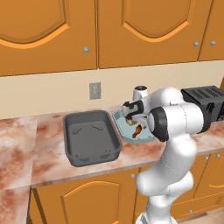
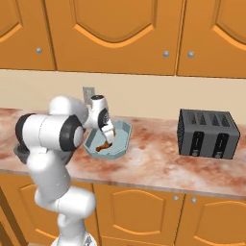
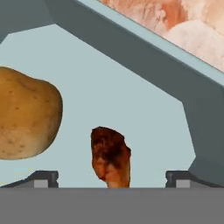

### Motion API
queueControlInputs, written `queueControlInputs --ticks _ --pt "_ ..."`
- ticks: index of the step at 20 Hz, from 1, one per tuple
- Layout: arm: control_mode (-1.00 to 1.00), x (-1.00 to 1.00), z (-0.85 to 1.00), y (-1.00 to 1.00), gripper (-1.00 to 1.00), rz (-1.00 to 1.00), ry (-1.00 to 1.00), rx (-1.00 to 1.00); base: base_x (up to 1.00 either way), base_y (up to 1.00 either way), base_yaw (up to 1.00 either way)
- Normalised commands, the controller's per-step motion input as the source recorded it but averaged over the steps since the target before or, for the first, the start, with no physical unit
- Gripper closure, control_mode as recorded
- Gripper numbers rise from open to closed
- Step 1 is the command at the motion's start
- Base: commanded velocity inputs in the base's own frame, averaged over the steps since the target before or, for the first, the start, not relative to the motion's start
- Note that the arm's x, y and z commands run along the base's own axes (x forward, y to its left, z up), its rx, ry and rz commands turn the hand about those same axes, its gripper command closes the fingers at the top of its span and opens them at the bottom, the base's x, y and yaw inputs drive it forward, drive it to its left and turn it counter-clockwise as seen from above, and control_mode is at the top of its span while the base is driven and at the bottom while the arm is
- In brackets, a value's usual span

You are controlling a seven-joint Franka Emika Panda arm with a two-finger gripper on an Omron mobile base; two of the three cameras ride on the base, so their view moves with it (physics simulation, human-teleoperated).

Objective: Place one potato and one chicken drumstick in each tupperware on the nearby counter, to pack two identical lunches.

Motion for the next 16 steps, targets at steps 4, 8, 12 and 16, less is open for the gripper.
queueControlInputs --ticks 4,8,12,16 --pt "-1.00 -0.70 0.68 0.00 -1.00 0.00 0.07 0.00 0.00 0.00 0.00" --pt "-1.00 -1.00 0.26 0.05 -1.00 0.00 0.05 0.00 0.00 0.00 0.00" --pt "-1.00 -1.00 0.07 0.03 -1.00 0.01 -0.02 0.00 0.00 0.00 0.00" --pt "-1.00 -1.00 0.76 0.00 -1.00 0.08 -0.14 0.00 0.00 0.00 0.00"
